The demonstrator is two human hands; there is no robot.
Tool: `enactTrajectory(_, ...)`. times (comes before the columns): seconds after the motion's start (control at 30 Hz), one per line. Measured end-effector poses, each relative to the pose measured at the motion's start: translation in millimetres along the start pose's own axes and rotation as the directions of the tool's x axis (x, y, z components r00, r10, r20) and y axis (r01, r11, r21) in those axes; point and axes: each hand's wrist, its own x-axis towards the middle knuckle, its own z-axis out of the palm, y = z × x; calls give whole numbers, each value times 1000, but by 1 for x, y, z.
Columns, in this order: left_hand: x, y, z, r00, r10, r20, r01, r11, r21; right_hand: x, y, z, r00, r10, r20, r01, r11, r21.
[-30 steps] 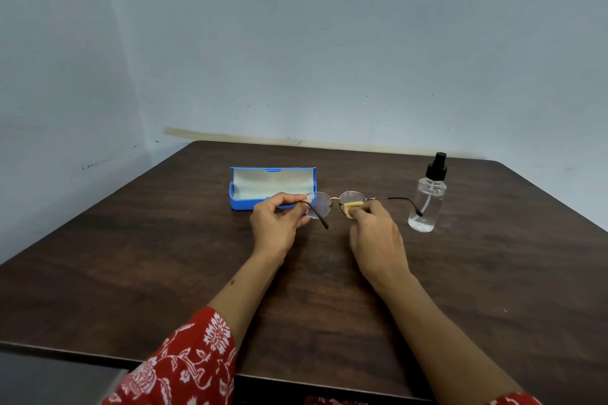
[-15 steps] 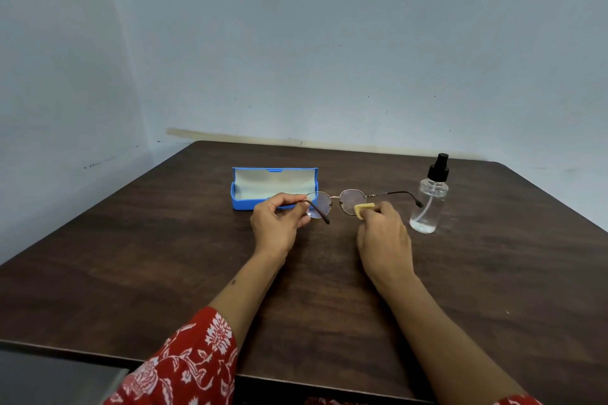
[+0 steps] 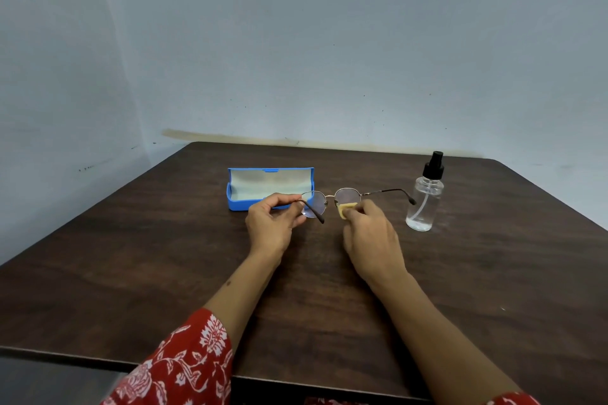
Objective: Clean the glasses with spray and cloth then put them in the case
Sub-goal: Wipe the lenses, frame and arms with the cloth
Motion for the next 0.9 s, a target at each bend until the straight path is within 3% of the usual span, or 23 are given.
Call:
enactTrajectory(0.23,0,0,1,1000,1,11,-1,1000,-18,0,5,0,985,135,-109,-132,991,29)
enactTrajectory(0.5,1,-1,0,999,19,-35,-20,999,-27,2,4,4,994,-73,-86,80,994,76)
enactTrajectory(0.6,2,-1,-2,998,15,-68,-19,998,-68,2,7,2,981,103,-163,-65,972,225)
enactTrajectory(0.73,3,-1,-2,997,-9,-71,3,996,-84,5,19,1,895,390,-217,-265,855,446)
enactTrajectory(0.9,2,-1,-2,1000,-4,-8,4,999,-39,7,27,-1,864,482,-144,-298,721,626)
